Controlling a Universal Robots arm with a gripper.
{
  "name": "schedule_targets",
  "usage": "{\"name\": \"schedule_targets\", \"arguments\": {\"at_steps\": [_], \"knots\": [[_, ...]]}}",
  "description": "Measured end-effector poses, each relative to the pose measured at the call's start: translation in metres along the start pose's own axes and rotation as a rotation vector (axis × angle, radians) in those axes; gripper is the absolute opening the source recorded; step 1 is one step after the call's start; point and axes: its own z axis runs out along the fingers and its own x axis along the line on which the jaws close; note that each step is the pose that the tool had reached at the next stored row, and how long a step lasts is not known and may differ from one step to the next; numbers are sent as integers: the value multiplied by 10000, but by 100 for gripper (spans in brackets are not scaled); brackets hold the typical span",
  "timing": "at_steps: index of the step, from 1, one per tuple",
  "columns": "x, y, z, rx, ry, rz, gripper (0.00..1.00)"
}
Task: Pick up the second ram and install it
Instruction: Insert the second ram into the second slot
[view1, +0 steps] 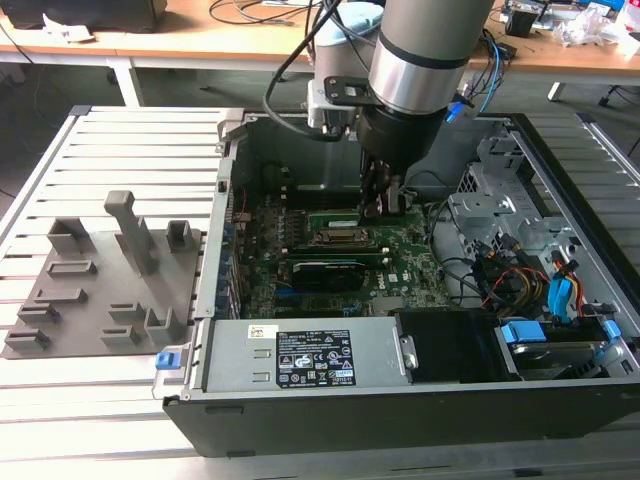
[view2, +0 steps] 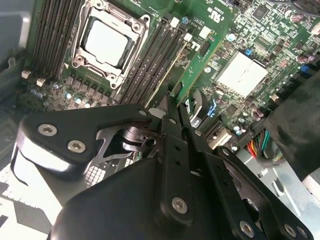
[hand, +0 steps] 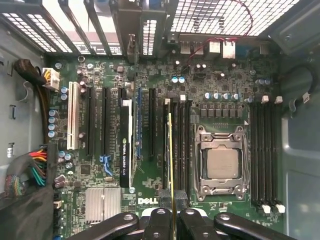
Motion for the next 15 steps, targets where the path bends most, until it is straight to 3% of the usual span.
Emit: {"name": "schedule_targets", "arguments": {"at_steps": [5,10,15], "knots": [[-29,-3,68,1,-3,0,14],[-213,-8,128,0,-2,-1,14],[-208,73,227,1,-42,-4,14]]}}
